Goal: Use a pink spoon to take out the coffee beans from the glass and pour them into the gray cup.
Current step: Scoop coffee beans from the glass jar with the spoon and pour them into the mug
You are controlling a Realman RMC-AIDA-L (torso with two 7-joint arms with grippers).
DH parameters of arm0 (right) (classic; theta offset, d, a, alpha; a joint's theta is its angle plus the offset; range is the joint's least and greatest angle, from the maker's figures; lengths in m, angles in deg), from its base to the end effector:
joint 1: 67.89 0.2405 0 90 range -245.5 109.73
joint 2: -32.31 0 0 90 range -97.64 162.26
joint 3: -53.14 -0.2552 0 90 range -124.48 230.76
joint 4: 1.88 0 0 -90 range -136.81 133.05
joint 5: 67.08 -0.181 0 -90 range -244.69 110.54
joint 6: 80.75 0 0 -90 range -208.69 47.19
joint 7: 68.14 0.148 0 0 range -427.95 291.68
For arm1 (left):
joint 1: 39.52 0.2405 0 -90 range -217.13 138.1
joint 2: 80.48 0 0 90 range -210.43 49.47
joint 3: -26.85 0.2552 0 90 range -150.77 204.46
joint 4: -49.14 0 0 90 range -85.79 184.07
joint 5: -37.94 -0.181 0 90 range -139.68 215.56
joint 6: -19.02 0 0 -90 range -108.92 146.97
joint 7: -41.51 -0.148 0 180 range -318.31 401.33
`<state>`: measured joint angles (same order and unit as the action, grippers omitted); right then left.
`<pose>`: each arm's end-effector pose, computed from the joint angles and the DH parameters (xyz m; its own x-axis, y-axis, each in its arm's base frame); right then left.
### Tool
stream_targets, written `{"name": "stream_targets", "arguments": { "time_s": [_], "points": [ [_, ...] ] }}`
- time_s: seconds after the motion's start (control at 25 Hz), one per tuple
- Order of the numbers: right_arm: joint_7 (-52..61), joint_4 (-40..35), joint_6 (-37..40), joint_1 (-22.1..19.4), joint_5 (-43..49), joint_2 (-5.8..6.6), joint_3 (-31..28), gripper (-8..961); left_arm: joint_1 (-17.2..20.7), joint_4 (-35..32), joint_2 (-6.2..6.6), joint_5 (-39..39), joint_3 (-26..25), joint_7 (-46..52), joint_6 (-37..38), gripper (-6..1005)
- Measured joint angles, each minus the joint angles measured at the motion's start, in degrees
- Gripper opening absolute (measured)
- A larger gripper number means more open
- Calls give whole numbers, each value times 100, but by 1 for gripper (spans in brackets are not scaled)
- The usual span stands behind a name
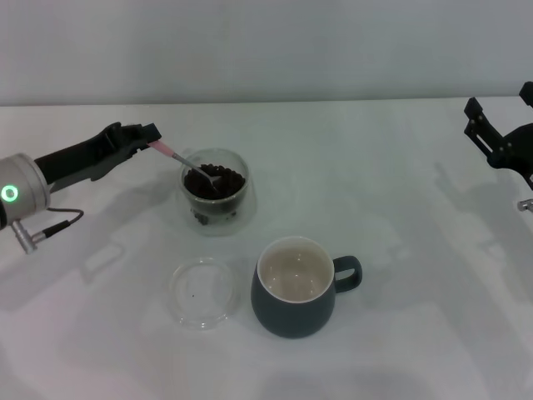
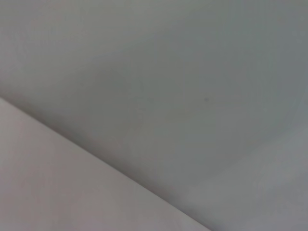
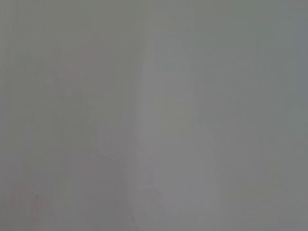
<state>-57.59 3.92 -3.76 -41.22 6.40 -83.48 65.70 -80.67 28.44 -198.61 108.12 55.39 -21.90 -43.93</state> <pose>0.3134 0.3131 0.0246 0.7369 0.1139 -0.6663 -0.6412 -0.1945 -0.7423 -0.2414 0.3848 -0.0134 0.0521 0.7145 0.6977 0.9607 -0.2267 0.1604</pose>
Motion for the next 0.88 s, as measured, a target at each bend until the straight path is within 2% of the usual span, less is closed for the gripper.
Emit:
{"name": "stream_targets", "arguments": {
  "time_s": [0.76, 0.88],
  "points": [
    [0, -2, 0, 6, 10, 5, 0, 861, 688, 17, -8, 1006, -20, 221, -439, 130],
    [0, -12, 0, 6, 13, 5, 0, 860, 831, 25, -26, 1243, -10, 224, -943, 130]
  ]
}}
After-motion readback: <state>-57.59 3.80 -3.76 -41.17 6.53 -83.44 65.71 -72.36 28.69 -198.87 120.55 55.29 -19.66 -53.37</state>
